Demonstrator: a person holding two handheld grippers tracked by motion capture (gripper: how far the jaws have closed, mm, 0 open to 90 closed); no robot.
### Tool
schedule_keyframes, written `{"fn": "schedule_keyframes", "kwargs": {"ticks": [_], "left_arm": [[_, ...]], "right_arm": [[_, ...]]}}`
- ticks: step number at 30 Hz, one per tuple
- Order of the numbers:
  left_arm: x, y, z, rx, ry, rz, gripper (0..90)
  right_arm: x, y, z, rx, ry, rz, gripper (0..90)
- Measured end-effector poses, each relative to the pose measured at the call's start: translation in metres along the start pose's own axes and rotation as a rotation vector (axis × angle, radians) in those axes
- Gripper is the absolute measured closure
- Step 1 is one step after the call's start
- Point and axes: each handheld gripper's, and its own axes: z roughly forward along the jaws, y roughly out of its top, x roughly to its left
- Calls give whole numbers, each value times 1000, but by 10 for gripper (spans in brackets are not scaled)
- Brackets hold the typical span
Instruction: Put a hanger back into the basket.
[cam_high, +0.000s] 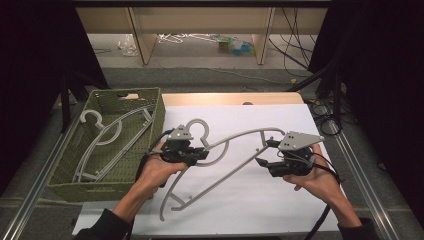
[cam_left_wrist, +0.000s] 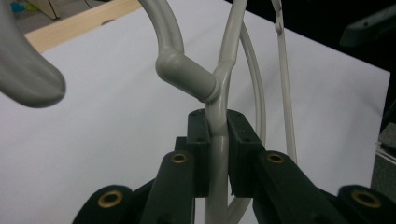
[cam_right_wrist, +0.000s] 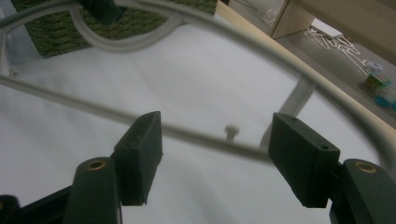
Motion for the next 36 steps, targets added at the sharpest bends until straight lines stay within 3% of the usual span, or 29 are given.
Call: {"fn": "schedule_keyframes", "kwargs": {"ticks": [4,7,14,19,23,26,33,36], "left_arm": [[3,6,-19,-30,5,-22,810],[8,10,-29,-40,19,-37,810],[20,17,-51,-74,28,-84,810],[31,28,-81,-122,44,-108,810],[44,39,-112,-155,92,-104,810],[60,40,-136,-174,153,-115,811],[99,32,-169,-195,289,-134,811],[113,28,-176,-184,332,-145,811]], "right_arm": [[7,-9,-3,-13,11,4,344],[10,-18,-3,-37,21,39,326],[17,-45,5,9,59,89,298],[22,-56,11,39,77,90,299],[24,-59,14,56,91,90,298],[24,-59,16,59,88,90,297],[25,-62,19,66,95,93,288],[25,-62,19,65,96,96,287]]}}
